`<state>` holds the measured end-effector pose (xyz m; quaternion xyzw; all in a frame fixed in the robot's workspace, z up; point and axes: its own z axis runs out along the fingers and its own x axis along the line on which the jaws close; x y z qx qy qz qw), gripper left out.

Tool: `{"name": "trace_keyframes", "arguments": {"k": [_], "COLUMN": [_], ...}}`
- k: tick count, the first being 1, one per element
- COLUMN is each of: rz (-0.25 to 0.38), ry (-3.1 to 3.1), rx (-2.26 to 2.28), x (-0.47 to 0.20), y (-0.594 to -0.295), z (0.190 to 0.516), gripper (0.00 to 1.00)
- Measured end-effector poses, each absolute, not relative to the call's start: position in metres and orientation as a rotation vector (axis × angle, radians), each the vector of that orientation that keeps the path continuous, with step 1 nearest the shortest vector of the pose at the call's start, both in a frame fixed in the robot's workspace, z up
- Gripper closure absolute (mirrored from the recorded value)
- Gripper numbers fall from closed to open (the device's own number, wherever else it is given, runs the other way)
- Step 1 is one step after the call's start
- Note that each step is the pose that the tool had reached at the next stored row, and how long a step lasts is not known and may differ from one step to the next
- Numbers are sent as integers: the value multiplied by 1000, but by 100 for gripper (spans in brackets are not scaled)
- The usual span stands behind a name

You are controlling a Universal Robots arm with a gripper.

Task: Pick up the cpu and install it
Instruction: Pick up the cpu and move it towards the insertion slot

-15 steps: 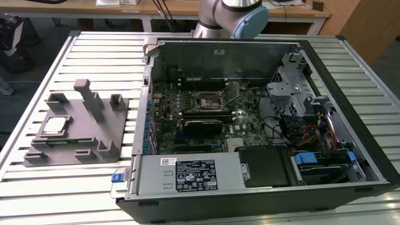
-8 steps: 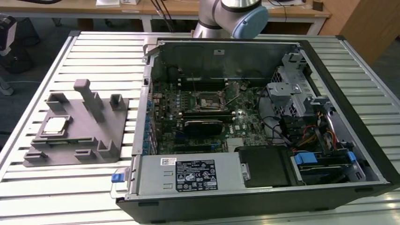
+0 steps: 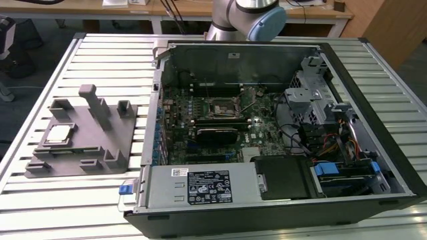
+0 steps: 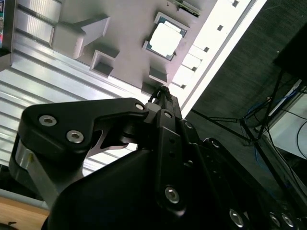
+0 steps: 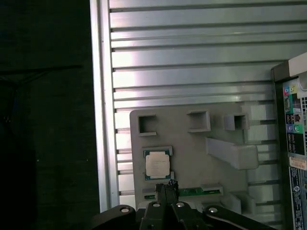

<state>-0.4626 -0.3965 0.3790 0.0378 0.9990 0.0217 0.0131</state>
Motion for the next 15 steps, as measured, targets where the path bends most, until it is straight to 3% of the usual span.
{"name": "trace_keyframes", "arguments": {"k": [9, 14, 15], "rz": [82, 83, 84], "ry": [3118, 3126, 3126], "rx": [56, -51, -62], "x": [-463, -463, -463], "y": [-397, -397, -397], "z": [371, 363, 361], "gripper": [89, 65, 65]}}
